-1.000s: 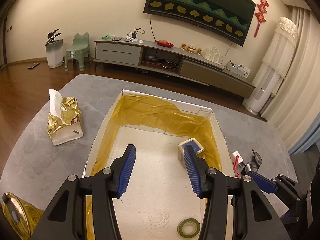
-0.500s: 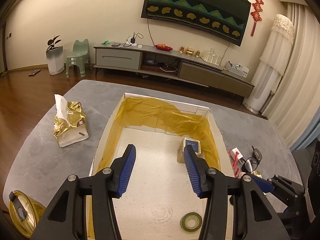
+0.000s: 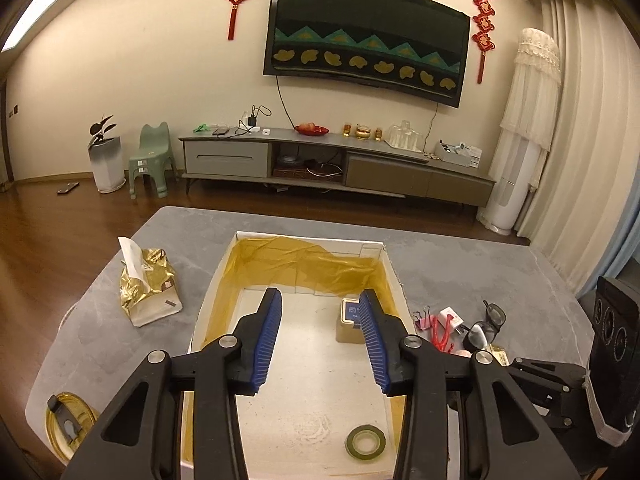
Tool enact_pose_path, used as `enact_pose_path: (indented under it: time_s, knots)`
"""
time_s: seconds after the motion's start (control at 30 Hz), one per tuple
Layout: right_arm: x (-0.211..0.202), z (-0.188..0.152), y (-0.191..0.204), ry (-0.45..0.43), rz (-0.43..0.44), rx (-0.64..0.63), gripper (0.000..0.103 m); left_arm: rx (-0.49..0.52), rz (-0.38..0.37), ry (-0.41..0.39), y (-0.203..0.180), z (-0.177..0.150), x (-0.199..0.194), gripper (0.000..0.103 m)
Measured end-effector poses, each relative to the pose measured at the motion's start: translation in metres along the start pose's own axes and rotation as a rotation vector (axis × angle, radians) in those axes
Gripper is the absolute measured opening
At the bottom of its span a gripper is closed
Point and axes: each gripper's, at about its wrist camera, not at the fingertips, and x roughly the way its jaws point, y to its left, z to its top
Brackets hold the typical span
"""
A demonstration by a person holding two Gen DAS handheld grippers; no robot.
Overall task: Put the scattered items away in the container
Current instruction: 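Withdraw both grippers from the box back toward the scattered items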
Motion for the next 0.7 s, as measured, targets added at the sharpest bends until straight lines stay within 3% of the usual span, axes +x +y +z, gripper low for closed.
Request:
enact_pose_path:
  time_s: [0.1,0.7]
  knots:
    - [-0.009,0.001,-0.001,-0.012,0.005,0.014,0.035,0.005,0.009,0.022,-0.002,-0.002,-0.002,0.043]
    - [-0.068,-0.015,-0.016,-0.018,-0.023,-0.024,0.036,0.087,-0.019,0.051,-0.056,-0.017,-0.012,0.049]
